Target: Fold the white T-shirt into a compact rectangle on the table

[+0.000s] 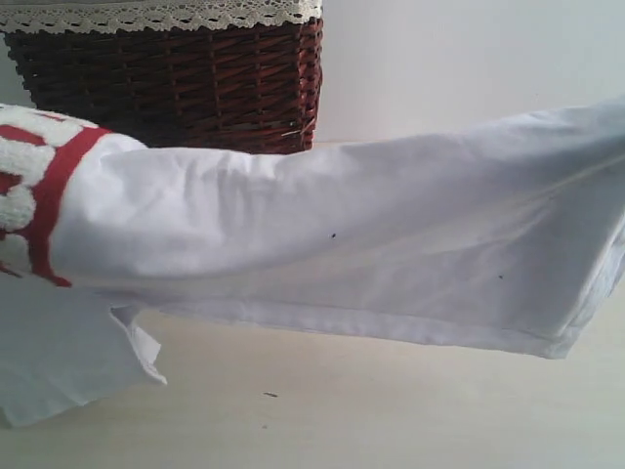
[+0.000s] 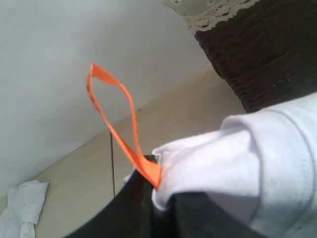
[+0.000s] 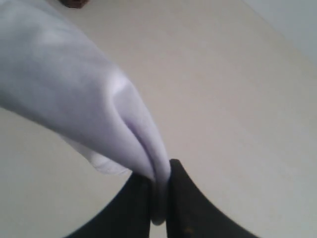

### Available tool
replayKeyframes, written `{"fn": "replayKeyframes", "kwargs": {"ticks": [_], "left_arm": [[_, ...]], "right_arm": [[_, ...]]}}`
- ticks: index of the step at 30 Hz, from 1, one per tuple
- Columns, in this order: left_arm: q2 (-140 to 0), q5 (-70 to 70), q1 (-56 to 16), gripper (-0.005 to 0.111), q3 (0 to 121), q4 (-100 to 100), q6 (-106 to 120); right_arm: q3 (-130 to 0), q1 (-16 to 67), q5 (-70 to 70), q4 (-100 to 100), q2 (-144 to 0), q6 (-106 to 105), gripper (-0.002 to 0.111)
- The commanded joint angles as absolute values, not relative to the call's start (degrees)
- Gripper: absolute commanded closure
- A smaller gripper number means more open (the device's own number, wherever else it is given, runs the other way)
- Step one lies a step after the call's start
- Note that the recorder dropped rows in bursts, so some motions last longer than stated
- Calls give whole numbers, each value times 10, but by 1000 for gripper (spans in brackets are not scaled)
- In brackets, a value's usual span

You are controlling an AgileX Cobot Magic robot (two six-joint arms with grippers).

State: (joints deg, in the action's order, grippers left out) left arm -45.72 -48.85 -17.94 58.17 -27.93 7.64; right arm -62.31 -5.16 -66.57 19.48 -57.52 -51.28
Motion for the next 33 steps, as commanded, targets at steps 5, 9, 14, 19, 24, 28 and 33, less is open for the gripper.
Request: {"fn": "replayKeyframes", "kwargs": {"ticks": [5, 9, 14, 19, 24, 28, 33], "left_arm": [[-412, -507, -177, 107, 586, -237, 120], [-401, -507, -177, 107, 589, -219, 122], [-384, -518, -177, 107, 622, -249, 122], [-363, -519, -177, 107, 650, -264, 120], [-341, -570, -177, 107, 648, -248, 133], [-320, -608, -177, 107, 650, -247, 141], [-279, -611, -177, 107, 671, -229, 145]], "right_arm": [[-622, -12, -682, 171, -492, -491, 108], [-622, -6, -689, 171, -466, -482, 108], [-622, -6, -692, 180, -440, -478, 108], [-622, -6, -700, 187, -418, -478, 108], [-622, -6, -700, 225, -387, -477, 108], [-624, -6, -700, 236, -355, -477, 108], [-645, -6, -700, 244, -321, -456, 108]]}}
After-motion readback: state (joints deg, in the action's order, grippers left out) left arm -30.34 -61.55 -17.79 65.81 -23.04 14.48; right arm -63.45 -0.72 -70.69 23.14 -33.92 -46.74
